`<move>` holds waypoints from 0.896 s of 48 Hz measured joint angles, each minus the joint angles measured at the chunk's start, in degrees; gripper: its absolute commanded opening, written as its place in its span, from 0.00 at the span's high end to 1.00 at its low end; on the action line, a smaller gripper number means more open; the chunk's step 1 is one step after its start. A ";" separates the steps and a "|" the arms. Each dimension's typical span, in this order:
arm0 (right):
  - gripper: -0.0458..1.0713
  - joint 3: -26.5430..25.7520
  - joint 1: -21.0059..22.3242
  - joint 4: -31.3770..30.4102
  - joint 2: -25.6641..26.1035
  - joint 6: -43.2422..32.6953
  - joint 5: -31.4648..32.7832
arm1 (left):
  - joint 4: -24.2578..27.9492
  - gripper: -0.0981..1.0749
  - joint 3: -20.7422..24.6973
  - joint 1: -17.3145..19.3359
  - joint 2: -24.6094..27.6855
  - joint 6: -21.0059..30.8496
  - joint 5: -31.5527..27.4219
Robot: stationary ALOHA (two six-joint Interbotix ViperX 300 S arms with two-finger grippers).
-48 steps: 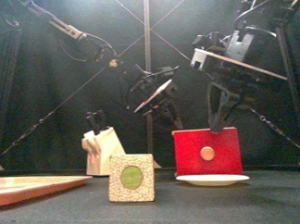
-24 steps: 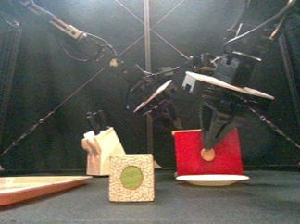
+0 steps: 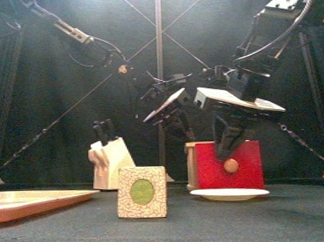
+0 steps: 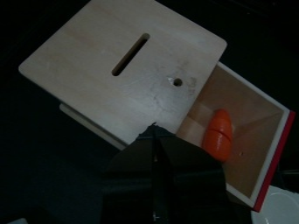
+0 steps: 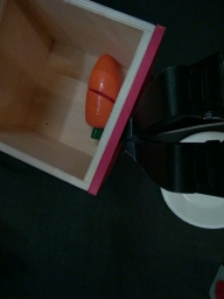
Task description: Close drawer
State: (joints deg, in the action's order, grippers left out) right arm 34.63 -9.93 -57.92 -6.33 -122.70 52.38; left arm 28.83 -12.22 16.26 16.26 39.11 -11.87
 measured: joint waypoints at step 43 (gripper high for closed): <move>0.70 0.88 10.02 -4.57 0.97 0.00 0.00 | -0.44 0.58 0.00 0.00 -0.09 0.18 -0.70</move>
State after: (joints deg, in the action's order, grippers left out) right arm 35.51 0.09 -62.49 -5.36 -122.70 52.38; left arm 28.39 -12.22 16.26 16.17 39.29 -12.57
